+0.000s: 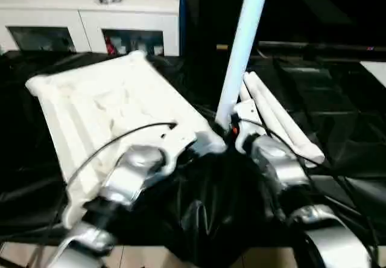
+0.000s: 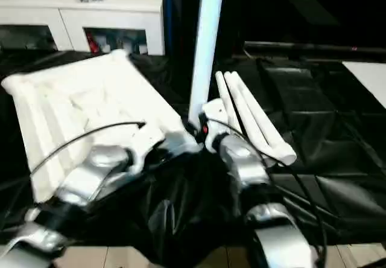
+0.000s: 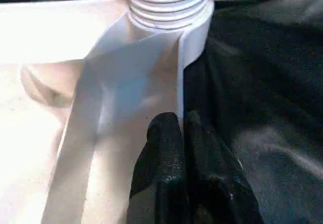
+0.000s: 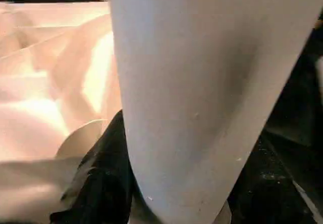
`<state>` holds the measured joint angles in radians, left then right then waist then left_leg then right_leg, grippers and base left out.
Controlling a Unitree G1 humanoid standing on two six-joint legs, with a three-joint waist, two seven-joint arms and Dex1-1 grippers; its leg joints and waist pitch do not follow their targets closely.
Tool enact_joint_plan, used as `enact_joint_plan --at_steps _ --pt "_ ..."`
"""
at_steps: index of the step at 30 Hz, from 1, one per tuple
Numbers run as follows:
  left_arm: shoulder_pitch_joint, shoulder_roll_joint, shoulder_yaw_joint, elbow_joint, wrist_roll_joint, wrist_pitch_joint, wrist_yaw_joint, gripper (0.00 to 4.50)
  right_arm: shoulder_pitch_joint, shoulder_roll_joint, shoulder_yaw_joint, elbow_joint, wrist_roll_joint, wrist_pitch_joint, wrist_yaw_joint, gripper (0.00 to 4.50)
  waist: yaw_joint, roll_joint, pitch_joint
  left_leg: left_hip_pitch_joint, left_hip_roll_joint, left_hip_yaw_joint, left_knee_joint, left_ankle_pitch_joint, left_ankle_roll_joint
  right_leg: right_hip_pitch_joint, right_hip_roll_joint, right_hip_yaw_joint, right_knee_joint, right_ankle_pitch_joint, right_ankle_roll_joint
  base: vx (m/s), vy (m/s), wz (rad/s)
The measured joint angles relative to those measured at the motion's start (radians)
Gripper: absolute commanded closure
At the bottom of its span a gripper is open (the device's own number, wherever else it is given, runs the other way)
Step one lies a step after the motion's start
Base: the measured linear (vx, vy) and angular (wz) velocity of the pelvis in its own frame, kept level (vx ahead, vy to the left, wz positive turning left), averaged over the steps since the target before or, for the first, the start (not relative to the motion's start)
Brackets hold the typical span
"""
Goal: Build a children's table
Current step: Insert table leg to table base
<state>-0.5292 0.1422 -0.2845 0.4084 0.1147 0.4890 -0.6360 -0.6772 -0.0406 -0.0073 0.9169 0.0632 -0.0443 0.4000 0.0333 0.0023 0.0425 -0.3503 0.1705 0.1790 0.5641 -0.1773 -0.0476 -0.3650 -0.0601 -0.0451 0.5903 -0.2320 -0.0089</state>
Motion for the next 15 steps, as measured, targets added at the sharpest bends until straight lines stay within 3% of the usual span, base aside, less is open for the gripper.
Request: enact_joint_plan --at_steps 4,14,15 --pt "-0.006 -0.023 0.004 0.007 0.022 0.018 0.032 4.5 -0.027 0.021 -0.017 0.038 -0.005 0.001 -0.05 2.6 -0.002 0.003 0.0 -0.001 0.0 -0.001 -0.001 0.0 0.0 0.001 0.0 -0.002 -0.014 0.0 0.0 0.0 0.0 0.0" --pt "-0.006 -0.025 0.002 -0.006 0.036 0.041 0.039 4.5 -0.052 0.028 -0.022 0.071 -0.018 0.001 -0.055 2.6 -0.005 0.003 0.0 0.0 -0.006 -0.002 0.0 -0.002 0.004 -0.001 -0.003 0.002 -0.024 0.0 0.0 0.0 0.0 0.0" --pt "-0.006 -0.022 0.001 -0.007 0.036 0.041 0.038 4.5 -0.057 0.029 -0.024 0.077 -0.017 0.001 -0.055 1.9 -0.005 0.003 0.0 0.0 -0.006 -0.002 0.0 -0.002 0.004 -0.001 -0.003 0.001 -0.024 0.0 0.0 0.0 0.0 0.0"
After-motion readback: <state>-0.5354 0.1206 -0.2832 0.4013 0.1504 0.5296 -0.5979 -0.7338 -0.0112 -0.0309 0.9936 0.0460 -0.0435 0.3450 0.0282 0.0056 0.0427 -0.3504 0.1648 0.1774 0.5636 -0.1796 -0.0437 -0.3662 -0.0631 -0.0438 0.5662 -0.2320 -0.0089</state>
